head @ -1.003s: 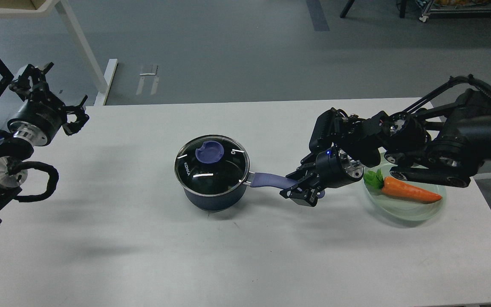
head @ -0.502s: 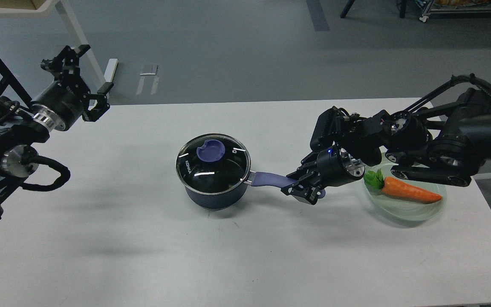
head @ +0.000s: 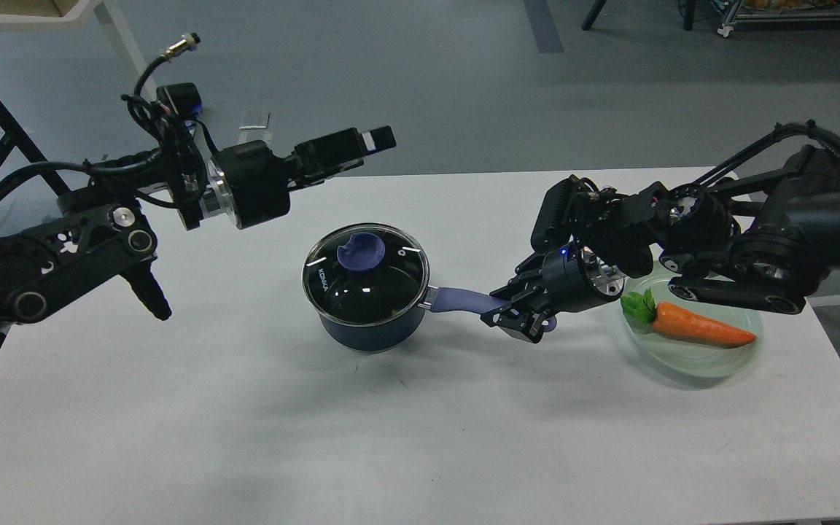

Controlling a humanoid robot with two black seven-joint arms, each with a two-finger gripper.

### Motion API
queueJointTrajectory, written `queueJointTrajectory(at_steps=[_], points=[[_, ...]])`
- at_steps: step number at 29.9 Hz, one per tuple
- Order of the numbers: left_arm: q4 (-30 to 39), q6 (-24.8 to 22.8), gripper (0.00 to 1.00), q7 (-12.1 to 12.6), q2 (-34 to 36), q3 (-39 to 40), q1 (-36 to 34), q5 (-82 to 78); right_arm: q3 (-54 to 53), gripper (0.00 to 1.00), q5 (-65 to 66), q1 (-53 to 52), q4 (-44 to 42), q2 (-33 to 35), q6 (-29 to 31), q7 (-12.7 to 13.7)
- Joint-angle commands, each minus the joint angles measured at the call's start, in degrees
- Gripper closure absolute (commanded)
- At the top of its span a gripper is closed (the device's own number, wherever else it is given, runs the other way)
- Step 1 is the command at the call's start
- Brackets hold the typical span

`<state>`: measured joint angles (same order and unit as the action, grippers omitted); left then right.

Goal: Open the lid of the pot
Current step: 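Swing the left gripper over the pot toward the blue lid knob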

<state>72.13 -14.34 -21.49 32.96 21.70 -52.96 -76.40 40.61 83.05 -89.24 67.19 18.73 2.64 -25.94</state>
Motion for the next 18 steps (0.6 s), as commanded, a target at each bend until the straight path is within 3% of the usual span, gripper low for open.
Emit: queueJointTrajectory(at_steps=[1,8,18], points=[[-0.5,2.37,0.01,0.22,-3.59,-2.97,-0.03,-14.89,0.0,0.77,-0.08,-0.24,0.22,0.25,0.0,0.01],[-3.93,10.11,0.01,0.66,-3.78,-11.76,-1.44,-24.14,0.0,0.77,-0.08,-0.24,0.31,0.52,0.0,-0.07],[-7.36,11.7,0.01,0.66,-3.78,-13.53,-2.23,-24.85,0.0,0.77,-0.17,-0.15,0.31,0.43,0.0,-0.16]])
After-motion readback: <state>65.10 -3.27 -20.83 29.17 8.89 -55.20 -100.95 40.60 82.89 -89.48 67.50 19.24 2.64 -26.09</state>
